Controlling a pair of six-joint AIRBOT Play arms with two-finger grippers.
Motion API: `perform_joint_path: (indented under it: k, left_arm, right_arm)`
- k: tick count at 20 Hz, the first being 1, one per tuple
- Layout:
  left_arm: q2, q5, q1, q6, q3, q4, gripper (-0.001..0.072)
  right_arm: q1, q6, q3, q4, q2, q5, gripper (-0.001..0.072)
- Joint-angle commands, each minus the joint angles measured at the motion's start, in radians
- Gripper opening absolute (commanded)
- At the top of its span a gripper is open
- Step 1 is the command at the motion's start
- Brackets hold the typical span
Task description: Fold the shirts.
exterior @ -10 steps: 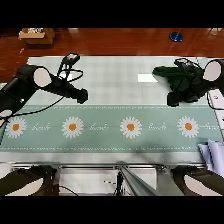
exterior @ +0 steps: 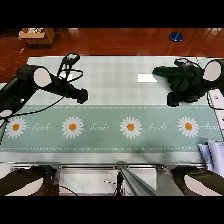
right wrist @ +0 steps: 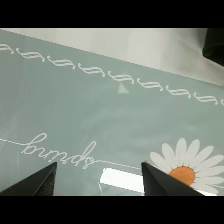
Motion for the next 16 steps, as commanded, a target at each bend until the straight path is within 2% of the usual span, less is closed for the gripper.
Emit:
perform_joint_path:
  k: [1,5,10,12,13,16]
  left_arm:
    - [-0.001,0.000,0.000,0.000,0.001,0.000,0.0720]
    - [-0.001,0.000,0.000,0.000,0.001,0.000,0.0720]
    - [-0.013,0.064,-0.001,0.000,0.000,-0.008,0.0720]
    - [-0.024,0.086,0.000,0.000,0.000,-0.008,0.0720]
    - [-0.027,0.099,0.000,0.000,0.000,-0.008,0.0720]
    - [-0.024,0.111,0.000,0.000,0.003,-0.008,0.0720]
  right_arm:
    - [0.001,-0.011,0.001,-0.014,0.000,-0.001,0.0598]
    - [0.001,-0.011,0.001,-0.014,0.000,-0.009,0.0597]
    - [0.001,-0.010,0.001,0.014,0.000,-0.112,0.0590]
    - [0.000,-0.001,0.001,-0.026,0.000,-0.234,0.0587]
    - [-0.001,0.048,0.001,-0.109,0.000,-0.329,0.0584]
    - [-0.012,0.372,0.002,-0.539,-0.006,-0.615,0.0510]
